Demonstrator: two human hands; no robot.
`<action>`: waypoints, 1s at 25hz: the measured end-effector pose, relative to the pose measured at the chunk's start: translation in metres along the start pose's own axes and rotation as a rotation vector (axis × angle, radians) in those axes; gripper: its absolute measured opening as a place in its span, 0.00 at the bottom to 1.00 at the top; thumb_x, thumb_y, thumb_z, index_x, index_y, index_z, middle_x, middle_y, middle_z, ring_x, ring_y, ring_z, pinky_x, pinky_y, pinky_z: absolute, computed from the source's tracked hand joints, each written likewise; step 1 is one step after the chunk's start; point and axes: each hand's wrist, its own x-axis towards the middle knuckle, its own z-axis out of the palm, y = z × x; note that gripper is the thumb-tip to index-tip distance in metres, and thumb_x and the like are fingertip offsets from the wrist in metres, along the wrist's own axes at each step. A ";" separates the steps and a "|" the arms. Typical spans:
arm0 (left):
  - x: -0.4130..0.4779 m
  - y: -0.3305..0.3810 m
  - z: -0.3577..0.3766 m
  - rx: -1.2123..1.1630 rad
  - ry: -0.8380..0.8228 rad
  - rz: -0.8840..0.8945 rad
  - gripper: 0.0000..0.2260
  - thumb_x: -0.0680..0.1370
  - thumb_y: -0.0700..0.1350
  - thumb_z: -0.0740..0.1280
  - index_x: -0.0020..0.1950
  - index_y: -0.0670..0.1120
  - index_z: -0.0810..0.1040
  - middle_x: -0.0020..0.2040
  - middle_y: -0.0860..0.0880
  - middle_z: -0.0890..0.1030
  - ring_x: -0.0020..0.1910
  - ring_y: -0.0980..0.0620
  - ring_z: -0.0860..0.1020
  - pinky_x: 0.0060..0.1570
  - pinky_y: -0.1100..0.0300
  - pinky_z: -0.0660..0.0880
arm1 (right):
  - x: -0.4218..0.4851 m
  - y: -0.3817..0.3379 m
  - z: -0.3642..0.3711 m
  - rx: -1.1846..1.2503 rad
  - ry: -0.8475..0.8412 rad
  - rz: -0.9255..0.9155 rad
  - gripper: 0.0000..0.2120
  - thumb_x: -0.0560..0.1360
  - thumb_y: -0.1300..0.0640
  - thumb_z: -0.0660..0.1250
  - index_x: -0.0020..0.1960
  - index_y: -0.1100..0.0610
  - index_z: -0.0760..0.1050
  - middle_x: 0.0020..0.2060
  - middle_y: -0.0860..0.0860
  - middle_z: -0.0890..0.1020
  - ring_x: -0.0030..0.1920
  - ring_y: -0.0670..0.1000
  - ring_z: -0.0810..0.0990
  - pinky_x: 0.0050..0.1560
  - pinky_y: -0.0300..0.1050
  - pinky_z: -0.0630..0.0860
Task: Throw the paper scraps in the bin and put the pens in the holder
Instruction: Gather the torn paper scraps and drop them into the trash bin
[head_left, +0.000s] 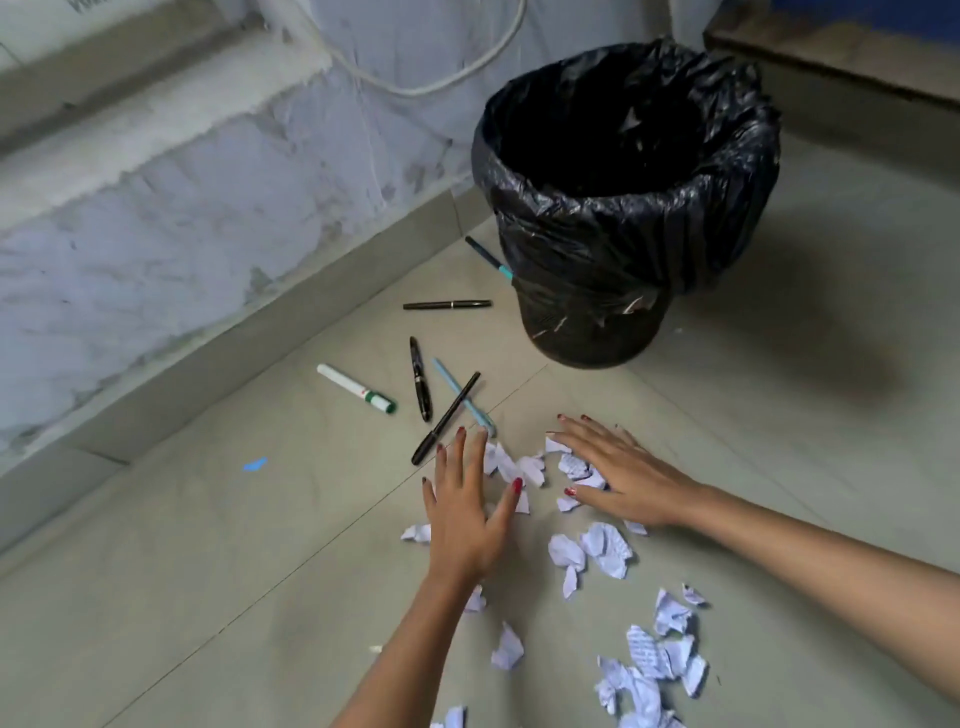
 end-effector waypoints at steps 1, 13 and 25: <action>-0.005 -0.013 0.003 0.043 -0.061 -0.014 0.32 0.70 0.68 0.49 0.72 0.60 0.50 0.76 0.55 0.52 0.75 0.50 0.46 0.71 0.42 0.44 | 0.009 -0.003 0.006 -0.036 -0.035 -0.037 0.32 0.73 0.36 0.52 0.74 0.45 0.49 0.76 0.46 0.48 0.76 0.48 0.43 0.74 0.55 0.42; -0.061 -0.057 -0.029 -0.158 -0.124 0.277 0.17 0.75 0.56 0.59 0.57 0.47 0.69 0.58 0.47 0.75 0.60 0.50 0.71 0.60 0.52 0.68 | -0.042 -0.038 0.052 0.126 0.027 -0.479 0.14 0.75 0.43 0.61 0.56 0.49 0.76 0.70 0.49 0.69 0.68 0.45 0.69 0.69 0.46 0.64; -0.122 -0.103 -0.041 0.334 -0.440 0.539 0.48 0.63 0.78 0.51 0.75 0.50 0.48 0.77 0.49 0.44 0.75 0.42 0.47 0.72 0.45 0.42 | -0.112 -0.039 0.091 -0.088 -0.038 -0.376 0.52 0.56 0.22 0.61 0.73 0.40 0.49 0.76 0.52 0.51 0.76 0.54 0.44 0.71 0.59 0.43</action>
